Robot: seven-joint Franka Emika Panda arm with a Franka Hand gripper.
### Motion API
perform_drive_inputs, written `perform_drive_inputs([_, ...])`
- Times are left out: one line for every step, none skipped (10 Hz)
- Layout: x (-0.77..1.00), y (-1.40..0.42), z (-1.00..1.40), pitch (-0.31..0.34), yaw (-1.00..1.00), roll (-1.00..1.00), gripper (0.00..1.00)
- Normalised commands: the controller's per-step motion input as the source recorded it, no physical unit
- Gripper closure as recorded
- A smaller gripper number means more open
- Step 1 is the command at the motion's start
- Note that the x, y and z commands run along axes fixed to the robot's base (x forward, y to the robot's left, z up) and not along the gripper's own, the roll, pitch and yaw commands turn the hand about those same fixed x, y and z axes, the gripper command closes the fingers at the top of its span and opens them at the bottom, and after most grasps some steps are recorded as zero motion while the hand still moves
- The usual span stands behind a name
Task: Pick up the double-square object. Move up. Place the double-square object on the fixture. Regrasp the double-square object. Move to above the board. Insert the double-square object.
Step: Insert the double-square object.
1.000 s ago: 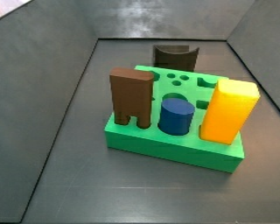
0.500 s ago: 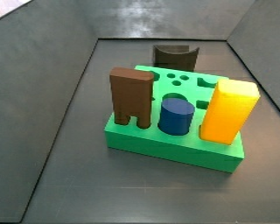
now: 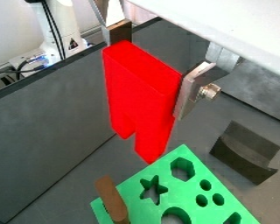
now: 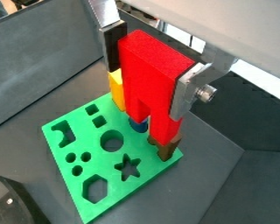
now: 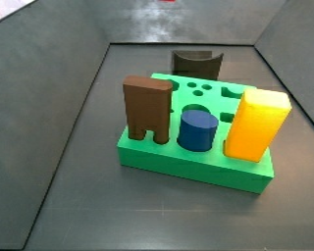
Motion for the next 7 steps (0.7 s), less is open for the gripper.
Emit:
perform_drive_inputs([0.54,-0.16,-0.08,0.000,-0.07,0.01,1.00])
perform_drive_inputs([0.68,-0.08,-0.03,-0.016,-0.06,0.00,1.00])
perform_drive_inputs([0.82,-0.03,-0.03,-0.036,-0.05,0.01,1.00])
perform_drive_inputs([1.00,0.00,-0.01,0.000,-0.10,0.01,1.00])
perform_drive_inputs([1.00,0.00,-0.03,0.000,-0.13,0.01,1.00])
perform_drive_inputs([1.00,0.00,-0.07,0.000,-0.16,0.03,1.00])
perform_drive_inputs([0.98,0.00,-0.13,0.000,-0.20,0.06,1.00])
